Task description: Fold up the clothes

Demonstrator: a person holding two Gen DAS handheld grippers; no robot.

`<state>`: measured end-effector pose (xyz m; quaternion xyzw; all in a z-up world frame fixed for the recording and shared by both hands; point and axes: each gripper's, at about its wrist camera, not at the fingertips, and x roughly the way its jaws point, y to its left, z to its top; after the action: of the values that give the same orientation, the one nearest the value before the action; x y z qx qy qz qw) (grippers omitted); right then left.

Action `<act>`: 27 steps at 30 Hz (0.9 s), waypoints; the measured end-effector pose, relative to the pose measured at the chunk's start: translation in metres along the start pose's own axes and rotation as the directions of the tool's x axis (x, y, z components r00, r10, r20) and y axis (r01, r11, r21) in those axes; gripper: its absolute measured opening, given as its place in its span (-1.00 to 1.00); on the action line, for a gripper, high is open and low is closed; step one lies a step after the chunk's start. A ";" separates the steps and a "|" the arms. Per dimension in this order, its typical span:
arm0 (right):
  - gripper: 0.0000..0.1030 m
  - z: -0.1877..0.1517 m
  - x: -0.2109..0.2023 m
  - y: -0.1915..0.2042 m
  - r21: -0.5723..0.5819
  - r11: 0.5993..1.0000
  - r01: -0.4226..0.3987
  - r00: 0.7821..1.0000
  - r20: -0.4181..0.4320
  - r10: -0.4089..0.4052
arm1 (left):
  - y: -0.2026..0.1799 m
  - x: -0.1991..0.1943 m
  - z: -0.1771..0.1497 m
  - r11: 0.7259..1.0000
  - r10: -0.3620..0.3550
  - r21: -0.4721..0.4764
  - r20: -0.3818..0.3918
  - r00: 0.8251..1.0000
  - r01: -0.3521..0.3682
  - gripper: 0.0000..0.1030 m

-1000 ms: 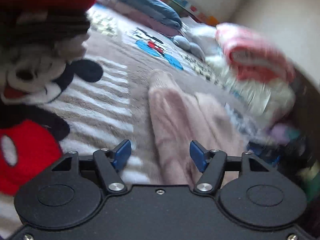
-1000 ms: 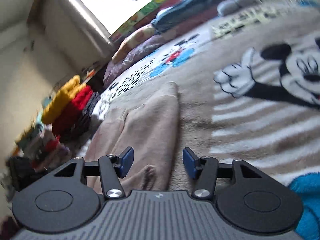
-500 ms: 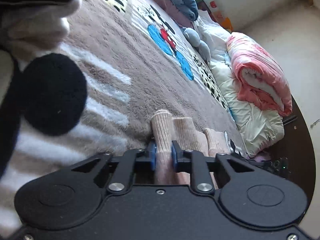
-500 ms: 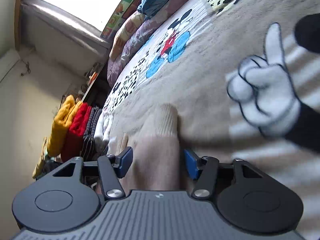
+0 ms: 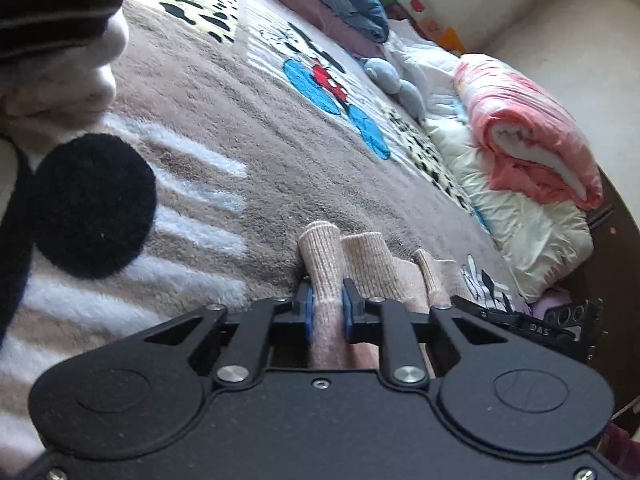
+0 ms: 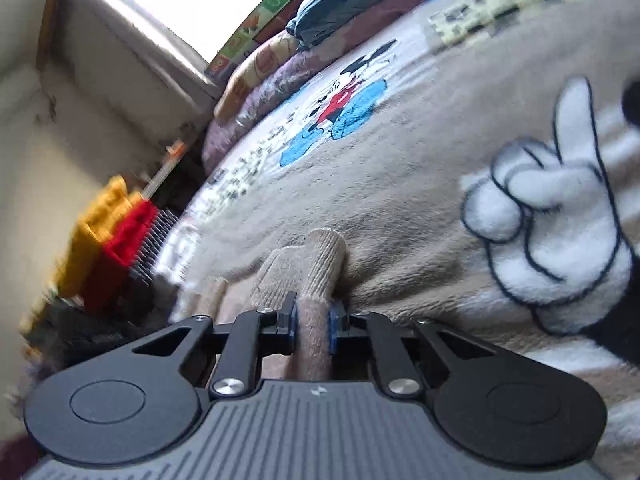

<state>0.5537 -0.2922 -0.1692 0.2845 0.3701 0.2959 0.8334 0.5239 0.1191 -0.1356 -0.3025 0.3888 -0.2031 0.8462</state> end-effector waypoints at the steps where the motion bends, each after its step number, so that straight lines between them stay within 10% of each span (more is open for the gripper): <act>1: -0.70 0.000 -0.002 0.002 0.010 1.000 0.010 1.000 -0.005 -0.010 | 0.000 -0.002 -0.001 1.000 0.004 -0.024 0.003 1.000 -0.004 -0.63; 14: -0.38 -0.047 -0.078 -0.019 0.298 0.954 -0.041 0.999 -0.010 0.047 | 0.020 -0.094 -0.076 0.974 -0.043 -0.220 0.051 0.998 0.053 -0.30; 27: -0.47 -0.212 -0.235 0.009 0.362 0.931 -0.055 0.992 0.127 0.009 | 0.007 -0.218 -0.233 0.946 -0.040 -0.315 0.126 0.991 0.078 -0.30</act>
<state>0.2552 -0.3976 -0.1768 0.4579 0.3616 0.2175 0.7825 0.2085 0.1680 -0.1435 -0.4581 0.3568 -0.1446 0.8012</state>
